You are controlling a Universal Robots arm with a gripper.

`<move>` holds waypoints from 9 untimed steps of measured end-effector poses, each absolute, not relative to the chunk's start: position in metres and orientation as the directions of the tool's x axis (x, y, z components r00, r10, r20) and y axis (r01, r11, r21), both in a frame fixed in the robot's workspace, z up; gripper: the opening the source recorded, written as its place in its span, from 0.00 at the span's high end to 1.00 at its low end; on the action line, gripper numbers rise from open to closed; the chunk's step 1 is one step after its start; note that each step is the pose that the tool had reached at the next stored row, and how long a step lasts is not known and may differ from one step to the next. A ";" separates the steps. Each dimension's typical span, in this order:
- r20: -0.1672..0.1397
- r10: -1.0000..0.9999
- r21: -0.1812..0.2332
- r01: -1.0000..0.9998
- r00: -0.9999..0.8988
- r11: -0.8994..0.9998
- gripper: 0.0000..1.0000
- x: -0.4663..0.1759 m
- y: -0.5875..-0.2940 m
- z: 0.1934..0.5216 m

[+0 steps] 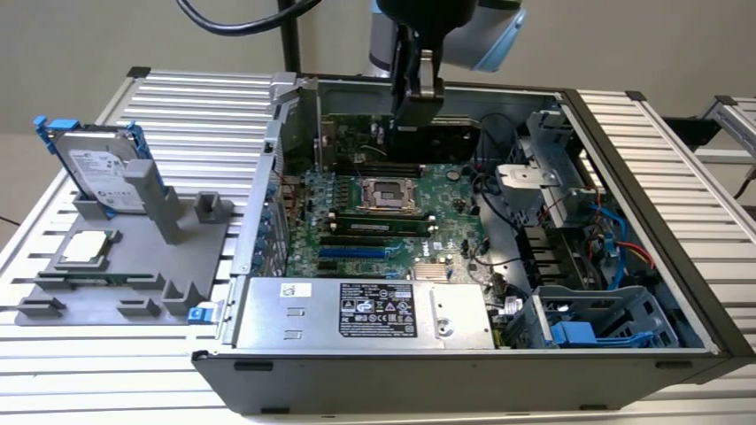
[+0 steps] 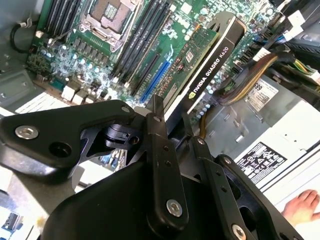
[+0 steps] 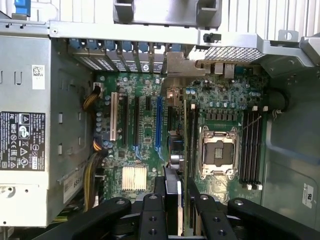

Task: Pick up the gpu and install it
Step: 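Insert the gpu into the slot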

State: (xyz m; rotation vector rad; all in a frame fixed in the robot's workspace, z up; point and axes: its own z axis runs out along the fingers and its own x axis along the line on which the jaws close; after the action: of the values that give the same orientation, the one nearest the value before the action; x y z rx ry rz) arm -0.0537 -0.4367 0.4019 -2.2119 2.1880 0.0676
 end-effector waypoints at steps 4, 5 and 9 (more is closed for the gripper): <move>-0.062 -0.998 0.009 -1.000 0.011 -0.011 1.00 -0.054 -0.437 0.400; -0.066 -0.998 0.009 -1.000 0.010 -0.011 1.00 -0.054 -0.437 0.400; -0.068 -0.998 0.009 -1.000 0.010 -0.011 1.00 -0.054 -0.437 0.396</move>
State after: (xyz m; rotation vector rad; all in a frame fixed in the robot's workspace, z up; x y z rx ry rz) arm -0.0544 -0.4367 0.3964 -2.2034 2.1798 0.0847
